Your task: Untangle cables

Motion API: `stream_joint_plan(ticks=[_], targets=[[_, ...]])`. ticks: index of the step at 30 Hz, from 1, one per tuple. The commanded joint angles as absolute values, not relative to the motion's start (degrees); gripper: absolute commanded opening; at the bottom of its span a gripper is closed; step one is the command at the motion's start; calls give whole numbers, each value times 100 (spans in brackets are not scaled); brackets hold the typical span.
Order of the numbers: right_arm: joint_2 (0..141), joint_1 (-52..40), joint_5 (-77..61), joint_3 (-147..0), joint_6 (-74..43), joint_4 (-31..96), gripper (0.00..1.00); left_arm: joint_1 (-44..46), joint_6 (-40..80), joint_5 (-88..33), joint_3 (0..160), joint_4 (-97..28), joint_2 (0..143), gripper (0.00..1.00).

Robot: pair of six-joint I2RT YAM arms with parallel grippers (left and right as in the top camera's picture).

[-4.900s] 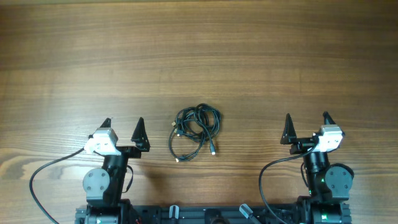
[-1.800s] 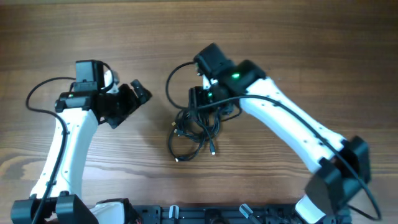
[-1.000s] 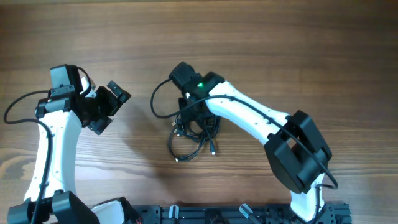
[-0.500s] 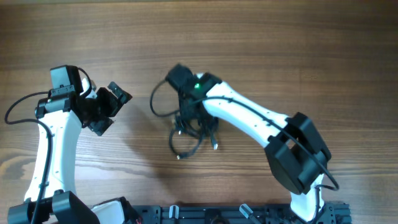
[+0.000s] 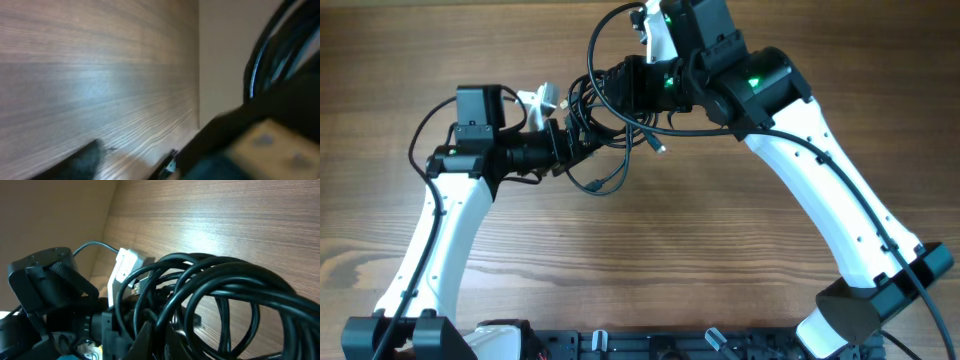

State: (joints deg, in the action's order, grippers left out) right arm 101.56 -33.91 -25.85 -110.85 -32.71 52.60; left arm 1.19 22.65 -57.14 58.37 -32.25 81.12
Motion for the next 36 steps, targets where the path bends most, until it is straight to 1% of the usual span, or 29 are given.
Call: stream_joint_plan(ticks=[1, 3, 5, 6, 7, 8, 9, 10, 12, 14, 15, 16, 17, 18, 19, 20, 22, 24, 25, 26, 28, 30, 32, 33, 35, 36], targets=[[10114, -3411, -2814, -11163, -3260, 5207, 4, 165, 2860, -5162, 5916, -3190, 8134, 34], [10114, -3341, -2355, -11163, -3262, 5317, 4, 165, 3076, -4412, 5916, -3328, 8134, 18], [10114, -3192, -1273, -11163, -3385, 5660, 4, 165, 3076, -3581, 5916, -3575, 8134, 13], [10114, -3070, -1052, -11163, -3452, 5852, 4, 165, 3074, -2993, 5916, -3756, 8134, 13], [10114, -3013, -1109, -11163, -3459, 5916, 4, 165, 3076, -2574, 5916, -3900, 8136, 13], [10114, -2991, -1208, -11163, -3459, 5922, 4, 165, 3076, -2257, 5916, -4001, 8136, 9], [10114, -2991, -1205, -11163, -3474, 5909, 4, 165, 3105, -2069, 5916, -4027, 8134, 8], [10114, -2991, -1201, -11163, -3483, 5887, 4, 165, 3382, -1706, 5916, -4086, 8136, 7], [10114, -2969, -1020, -11163, -3640, 5881, 4, 165, 3741, -1166, 5916, -4180, 8136, 7], [10127, -2954, 19, -11163, -3988, 6025, 4, 161, 3868, -867, 5916, -4257, 8136, 4], [10138, -2954, 486, -11163, -4368, 6156, 4, 161, 4139, -475, 5916, -4355, 8136, 4], [10143, -2954, 434, -11163, -4646, 6180, 4, 161, 4272, -360, 5916, -4401, 8136, 7], [10147, -2954, -21, -11163, -4735, 6095, 4, 161, 4270, -565, 5916, -4381, 8138, 18], [10147, -2956, -613, -11163, -4659, 5876, 4, 161, 4241, -950, 5916, -4316, 8138, 35], [10147, -2956, -967, -11163, -4543, 5690, 4, 161, 4101, -1420, 5916, -4206, 8138, 39], [10147, -2956, -1227, -11163, -4453, 5476, 4, 161, 3833, -2058, 5916, -4023, 8138, 40], [10175, -2956, -980, -11163, -4451, 5339, 4, 152, 3238, -4117, 5916, -3304, 8136, 41], [10191, -2961, -956, -11028, -4447, 5365, 4, 64, 3216, -5424, 5916, -2576, 8134, 47], [10191, -2961, -1197, -10951, -4425, 5347, 4, 32, 3312, -6086, 5916, -2165, 8134, 53], [10191, -2961, -1374, -10892, -4434, 5282, 4, 56, 3461, -6346, 5916, -2001, 8134, 55], [10191, -2961, -1647, -10822, -4705, 4952, 4, 255, 3505, -6405, 5916, -2064, 8134, 59], [10191, -2971, -1708, -10822, -5205, 4759, 4, 543, 3229, -6292, 5916, -2078, 8134, 66], [10191, -2971, -1940, -10822, -5360, 4628, 4, 821, 3190, -5874, 5916, -2091, 8141, 66], [10191, -2971, -2099, -10822, -5358, 4515, 4, 963, 3192, -5487, 5916, -2137, 8141, 62], [10191, -2971, -2150, -10822, -5347, 4506, 4, 1146, 3190, -4893, 5916, -2272, 8141, 62], [10191, -2971, -2152, -10822, -5286, 4545, 4, 1184, 3190, -4652, 5916, -2357, 8141, 57]])
